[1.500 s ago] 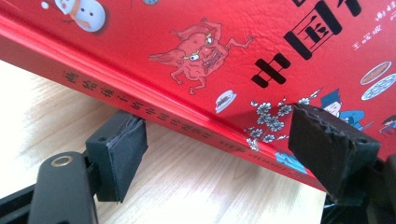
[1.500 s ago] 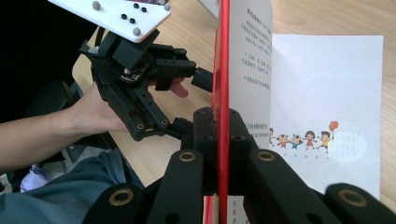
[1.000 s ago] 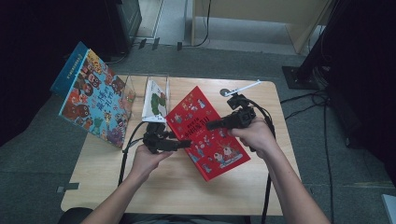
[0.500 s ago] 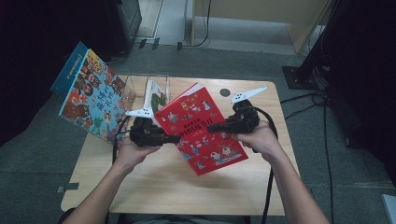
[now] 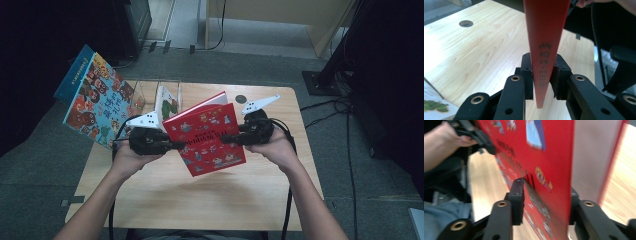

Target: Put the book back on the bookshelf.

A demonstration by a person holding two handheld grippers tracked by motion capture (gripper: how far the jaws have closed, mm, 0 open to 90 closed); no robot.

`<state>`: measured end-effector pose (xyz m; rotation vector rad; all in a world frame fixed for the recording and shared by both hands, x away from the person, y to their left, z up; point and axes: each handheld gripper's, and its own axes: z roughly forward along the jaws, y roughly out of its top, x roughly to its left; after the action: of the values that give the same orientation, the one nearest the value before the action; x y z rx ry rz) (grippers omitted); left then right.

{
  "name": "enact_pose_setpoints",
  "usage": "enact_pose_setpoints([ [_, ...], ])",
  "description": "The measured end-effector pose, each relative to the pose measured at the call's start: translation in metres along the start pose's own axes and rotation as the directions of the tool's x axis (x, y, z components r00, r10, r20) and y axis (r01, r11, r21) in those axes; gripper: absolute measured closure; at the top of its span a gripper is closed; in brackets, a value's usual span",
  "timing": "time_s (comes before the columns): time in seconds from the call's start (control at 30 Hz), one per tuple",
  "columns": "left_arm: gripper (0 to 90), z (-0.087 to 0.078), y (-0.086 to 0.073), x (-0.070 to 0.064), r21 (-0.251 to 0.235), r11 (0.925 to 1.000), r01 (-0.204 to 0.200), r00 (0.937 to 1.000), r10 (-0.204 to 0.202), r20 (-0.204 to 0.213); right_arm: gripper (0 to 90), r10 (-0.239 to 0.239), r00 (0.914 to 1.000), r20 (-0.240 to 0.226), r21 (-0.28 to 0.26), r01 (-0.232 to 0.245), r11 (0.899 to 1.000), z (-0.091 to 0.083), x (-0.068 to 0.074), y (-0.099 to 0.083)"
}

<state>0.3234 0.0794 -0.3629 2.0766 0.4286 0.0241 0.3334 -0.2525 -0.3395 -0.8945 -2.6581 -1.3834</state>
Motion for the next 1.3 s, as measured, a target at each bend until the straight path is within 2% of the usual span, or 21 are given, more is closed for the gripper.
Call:
enact_pose_setpoints([
  [0.03,77.7,0.0,0.0,-0.001,0.002,0.9998,-0.019,0.9998,0.019,0.01,60.2,0.003,1.0,0.005,0.01,-0.003,1.0,0.0,-0.001,-0.001],
  [0.07,78.4,0.0,0.0,-0.003,0.009,0.999,-0.043,0.9991,0.043,-0.004,60.3,0.011,0.9999,-0.006,0.027,-0.011,1.0,0.001,-0.003,-0.002],
  [0.2,78.3,0.001,0.001,-0.002,0.028,0.9986,-0.045,0.999,0.045,-0.003,60.0,0.013,0.9999,-0.005,0.041,-0.012,0.999,0.004,-0.005,-0.006],
  [0.3,79.1,0.001,0.0,-0.002,0.058,0.9967,-0.056,0.9982,0.057,-0.018,61.9,0.023,0.9991,0.035,0.036,-0.024,0.999,0.002,-0.006,-0.009],
  [0.37,79.4,0.002,-0.001,-0.002,0.073,0.9954,-0.062,0.9979,0.063,-0.016,62.9,0.041,0.9983,0.043,0.031,-0.042,0.999,0.0,-0.01,-0.012],
  [0.5,79.2,0.004,-0.001,0.0,0.091,0.9937,-0.064,0.9978,0.065,-0.011,62.0,0.042,0.997,0.065,0.059,-0.046,0.997,0.007,-0.01,-0.016],
  [0.67,78.4,0.002,-0.001,0.002,0.112,0.9926,-0.046,0.9988,0.048,-0.01,64.8,0.064,0.9963,0.057,0.031,-0.066,0.997,0.009,-0.011,-0.019],
  [0.83,76.8,0.001,0.0,0.003,0.143,0.9891,-0.034,0.9993,0.036,-0.011,64.2,0.061,0.9972,0.043,0.019,-0.062,0.998,0.011,-0.009,-0.02],
  [0.93,74.7,-0.002,0.004,0.004,0.138,0.9902,-0.023,0.9997,0.022,0.004,64.3,0.063,0.9976,0.029,0.017,-0.063,0.998,0.013,-0.007,-0.022],
  [1.03,74.6,-0.004,0.009,0.003,0.169,0.9853,-0.027,0.9995,0.029,-0.01,63.7,0.051,0.9982,0.031,0.029,-0.052,0.998,0.016,-0.005,-0.022],
  [1.2,74.0,-0.003,0.021,0.002,0.229,0.9727,-0.038,0.9991,0.041,-0.008,63.5,0.047,0.9986,0.027,0.039,-0.048,0.998,0.021,-0.003,-0.023],
  [1.27,73.4,-0.005,0.028,0.003,0.232,0.9725,-0.025,0.9996,0.026,-0.005,62.8,0.047,0.9985,0.027,0.033,-0.048,0.998,0.021,-0.003,-0.023],
  [1.3,73.2,-0.005,0.032,0.003,0.246,0.969,-0.024,0.9997,0.025,-0.001,62.6,0.047,0.9985,0.026,0.032,-0.048,0.998,0.021,-0.003,-0.023],
])
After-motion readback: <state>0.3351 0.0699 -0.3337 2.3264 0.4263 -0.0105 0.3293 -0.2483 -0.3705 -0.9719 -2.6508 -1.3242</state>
